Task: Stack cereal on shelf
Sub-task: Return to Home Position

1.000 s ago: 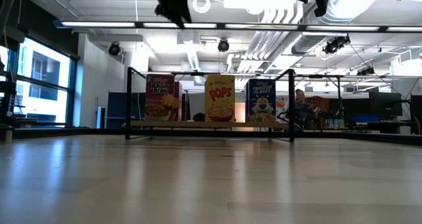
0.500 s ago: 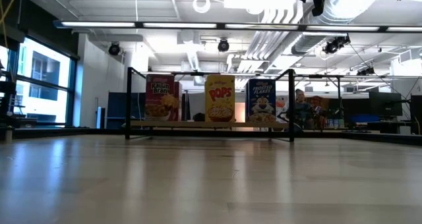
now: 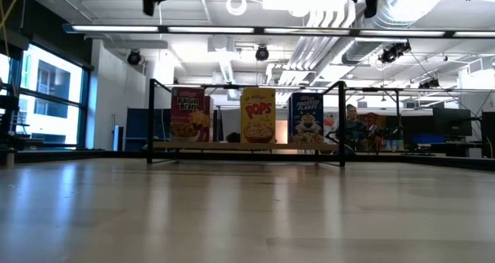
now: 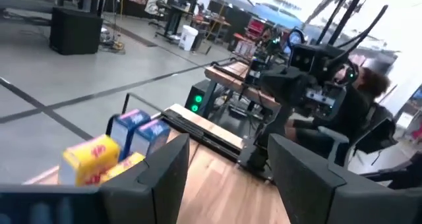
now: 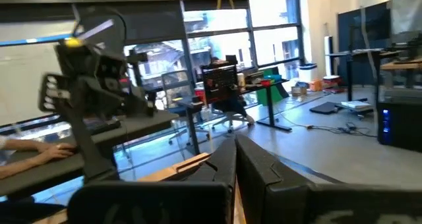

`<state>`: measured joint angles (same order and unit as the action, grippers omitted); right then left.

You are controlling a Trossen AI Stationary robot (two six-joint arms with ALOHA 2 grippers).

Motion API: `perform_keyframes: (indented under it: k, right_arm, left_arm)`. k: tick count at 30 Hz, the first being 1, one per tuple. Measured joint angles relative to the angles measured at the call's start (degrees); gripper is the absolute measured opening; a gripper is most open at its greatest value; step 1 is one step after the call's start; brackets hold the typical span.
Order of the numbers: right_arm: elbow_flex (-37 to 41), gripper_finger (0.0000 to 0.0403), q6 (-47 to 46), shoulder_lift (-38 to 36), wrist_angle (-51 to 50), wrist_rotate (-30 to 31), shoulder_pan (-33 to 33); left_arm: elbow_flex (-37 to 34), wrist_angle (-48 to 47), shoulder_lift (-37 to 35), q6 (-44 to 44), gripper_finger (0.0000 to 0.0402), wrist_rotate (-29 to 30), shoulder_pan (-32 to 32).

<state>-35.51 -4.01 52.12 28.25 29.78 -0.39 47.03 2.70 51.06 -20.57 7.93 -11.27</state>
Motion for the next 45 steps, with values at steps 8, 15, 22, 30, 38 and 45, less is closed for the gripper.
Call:
perform_keyframes:
  k: [8,15,22,30,38,45]
  right_arm:
    - [0.0,0.0,0.0,0.0,-0.24,-2.36,0.0]
    - [0.0,0.0,-1.38,-0.01,-1.18,-2.4,0.01]
    - [0.0,0.0,-2.13,0.0,-4.04,-5.89,0.01]
    - [0.0,0.0,-5.41,-0.11,-5.59,-10.68,-0.01]
    - [0.0,0.0,-10.62,-0.13,-6.76,-13.94,0.01]
    - [0.0,0.0,-14.09,-0.13,-6.71,-13.94,0.01]
  left_arm:
    - [-15.69,10.45,-9.3,-3.74,0.0128,10.94,8.13]
    - [-25.44,15.33,-16.26,-4.13,0.0008,13.76,9.62]
    - [-31.34,17.38,-21.23,-4.86,0.0002,13.76,9.42]
    - [-37.71,19.6,-26.72,-5.8,0.0,10.96,9.43]
    - [-44.13,20.96,-33.76,-7.31,0.0,10.6,9.42]
    - [-46.36,17.46,-39.75,-5.98,0.0,10.03,9.42]
